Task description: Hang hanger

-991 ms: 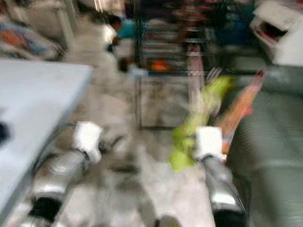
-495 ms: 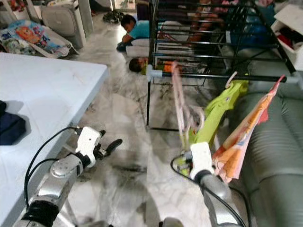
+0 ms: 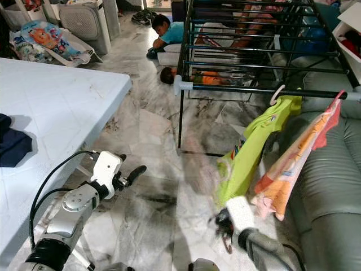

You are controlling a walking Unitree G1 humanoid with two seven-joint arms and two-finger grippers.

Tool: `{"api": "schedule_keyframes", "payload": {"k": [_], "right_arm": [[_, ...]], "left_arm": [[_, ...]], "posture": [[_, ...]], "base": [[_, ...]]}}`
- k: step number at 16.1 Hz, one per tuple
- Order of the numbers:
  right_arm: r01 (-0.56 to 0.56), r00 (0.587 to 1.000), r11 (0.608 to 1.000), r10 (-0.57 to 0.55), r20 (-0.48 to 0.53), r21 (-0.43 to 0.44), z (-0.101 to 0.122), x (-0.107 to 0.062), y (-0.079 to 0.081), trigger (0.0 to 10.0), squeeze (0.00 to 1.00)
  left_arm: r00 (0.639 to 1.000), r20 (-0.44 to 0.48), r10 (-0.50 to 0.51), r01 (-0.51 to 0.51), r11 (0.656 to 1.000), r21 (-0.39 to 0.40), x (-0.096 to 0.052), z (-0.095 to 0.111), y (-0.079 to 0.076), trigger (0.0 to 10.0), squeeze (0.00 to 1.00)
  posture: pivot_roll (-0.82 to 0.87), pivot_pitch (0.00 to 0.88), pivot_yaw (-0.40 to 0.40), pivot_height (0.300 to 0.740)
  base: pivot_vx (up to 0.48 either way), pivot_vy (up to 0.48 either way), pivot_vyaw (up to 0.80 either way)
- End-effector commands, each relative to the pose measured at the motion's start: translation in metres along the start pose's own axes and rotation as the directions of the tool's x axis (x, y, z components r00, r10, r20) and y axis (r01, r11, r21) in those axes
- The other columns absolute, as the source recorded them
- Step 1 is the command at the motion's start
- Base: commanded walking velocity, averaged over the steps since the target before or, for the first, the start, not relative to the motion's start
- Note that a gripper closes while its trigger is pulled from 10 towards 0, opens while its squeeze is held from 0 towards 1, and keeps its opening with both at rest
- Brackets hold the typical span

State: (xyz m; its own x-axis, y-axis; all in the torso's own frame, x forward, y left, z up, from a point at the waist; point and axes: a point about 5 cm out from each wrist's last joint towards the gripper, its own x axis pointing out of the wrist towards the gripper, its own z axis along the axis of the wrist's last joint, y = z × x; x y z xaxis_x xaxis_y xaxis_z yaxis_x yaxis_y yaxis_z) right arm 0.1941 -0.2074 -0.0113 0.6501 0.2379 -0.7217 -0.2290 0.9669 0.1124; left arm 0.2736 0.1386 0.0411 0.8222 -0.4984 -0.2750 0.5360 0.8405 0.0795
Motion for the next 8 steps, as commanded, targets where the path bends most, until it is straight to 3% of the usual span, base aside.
{"api": "schedule_keyframes", "payload": {"k": [1, 4, 5, 8], "right_arm": [[0.055, 0.998, 0.997, -0.057, 0.019, 0.057, 0.01, 0.002, -0.007, 10.0, 0.0], [0.087, 0.99, 0.992, -0.097, 0.101, 0.095, 0.047, 0.008, 0.0, 10.0, 0.0], [0.115, 0.986, 0.992, -0.119, 0.12, 0.047, 0.063, 0.007, 0.001, 10.0, 0.0], [0.151, 0.984, 0.987, -0.144, 0.108, -0.058, 0.071, 0.006, -0.006, 10.0, 0.0]], "left_arm": [[1.0, -0.01, -0.01, 0.01, 1.0, -0.001, 0.0, 0.0, 0.001, 10.0, 0.0], [1.0, 0.012, -0.028, 0.028, 1.0, -0.011, 0.001, 0.003, 0.001, 10.0, 0.0], [0.999, 0.017, -0.038, 0.038, 0.999, -0.011, 0.001, 0.004, 0.0, 10.0, 0.0], [0.999, 0.015, -0.042, 0.042, 0.999, -0.011, 0.001, 0.004, 0.0, 10.0, 0.0]], "posture": [[-0.07, 0.0, 0.015, 0.74], [-0.07, 0.0, 0.015, 0.74], [-0.07, 0.0, 0.018, 0.74], [-0.07, 0.0, 0.012, 0.74]], "base": [[0.0, 0.0, 0.0], [0.085, 0.191, 0.0], [0.281, 0.39, 0.0], [0.281, 0.389, 0.0]]}}
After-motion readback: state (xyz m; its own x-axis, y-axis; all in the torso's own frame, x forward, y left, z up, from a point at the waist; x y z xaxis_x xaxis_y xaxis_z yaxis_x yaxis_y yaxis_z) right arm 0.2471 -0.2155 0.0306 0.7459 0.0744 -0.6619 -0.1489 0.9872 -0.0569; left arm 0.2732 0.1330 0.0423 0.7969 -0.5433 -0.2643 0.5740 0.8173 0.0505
